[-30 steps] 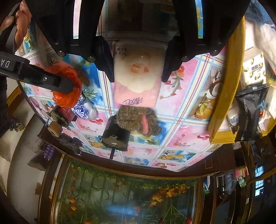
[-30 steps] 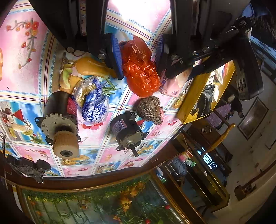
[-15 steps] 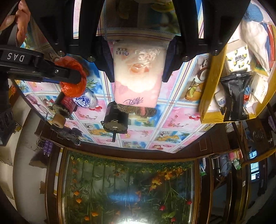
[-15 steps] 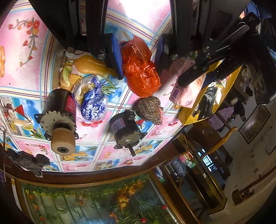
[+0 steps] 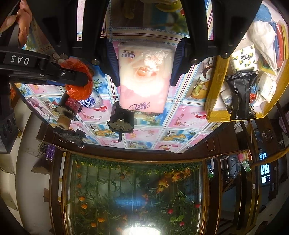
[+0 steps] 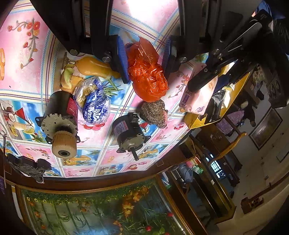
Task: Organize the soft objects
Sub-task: 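Carry the pink tissue pack into the yellow box and open left gripper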
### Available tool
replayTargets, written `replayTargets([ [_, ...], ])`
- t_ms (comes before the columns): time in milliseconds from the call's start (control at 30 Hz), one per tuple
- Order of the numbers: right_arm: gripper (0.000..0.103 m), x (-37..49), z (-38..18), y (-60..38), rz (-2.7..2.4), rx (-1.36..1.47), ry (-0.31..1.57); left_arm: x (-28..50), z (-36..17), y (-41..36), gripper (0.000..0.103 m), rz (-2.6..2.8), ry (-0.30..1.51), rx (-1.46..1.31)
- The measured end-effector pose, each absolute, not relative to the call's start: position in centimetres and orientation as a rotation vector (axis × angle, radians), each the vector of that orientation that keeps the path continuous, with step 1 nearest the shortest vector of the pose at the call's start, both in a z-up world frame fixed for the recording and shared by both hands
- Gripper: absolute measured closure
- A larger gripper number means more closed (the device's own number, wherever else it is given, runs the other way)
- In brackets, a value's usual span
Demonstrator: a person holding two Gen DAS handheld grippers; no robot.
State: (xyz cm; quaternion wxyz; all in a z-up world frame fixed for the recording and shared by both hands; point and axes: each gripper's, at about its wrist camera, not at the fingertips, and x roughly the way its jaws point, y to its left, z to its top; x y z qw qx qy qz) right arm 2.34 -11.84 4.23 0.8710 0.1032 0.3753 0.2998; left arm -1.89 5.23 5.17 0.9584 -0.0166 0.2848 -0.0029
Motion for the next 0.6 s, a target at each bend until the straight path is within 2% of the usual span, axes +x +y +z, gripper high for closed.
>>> replayTargets([
  [600, 0.065, 1.0, 5.0, -11.4, 0.549, 0.190, 0.715, -3.4, 6.3, 5.7, 0.051, -0.011, 0.494, -0.053],
])
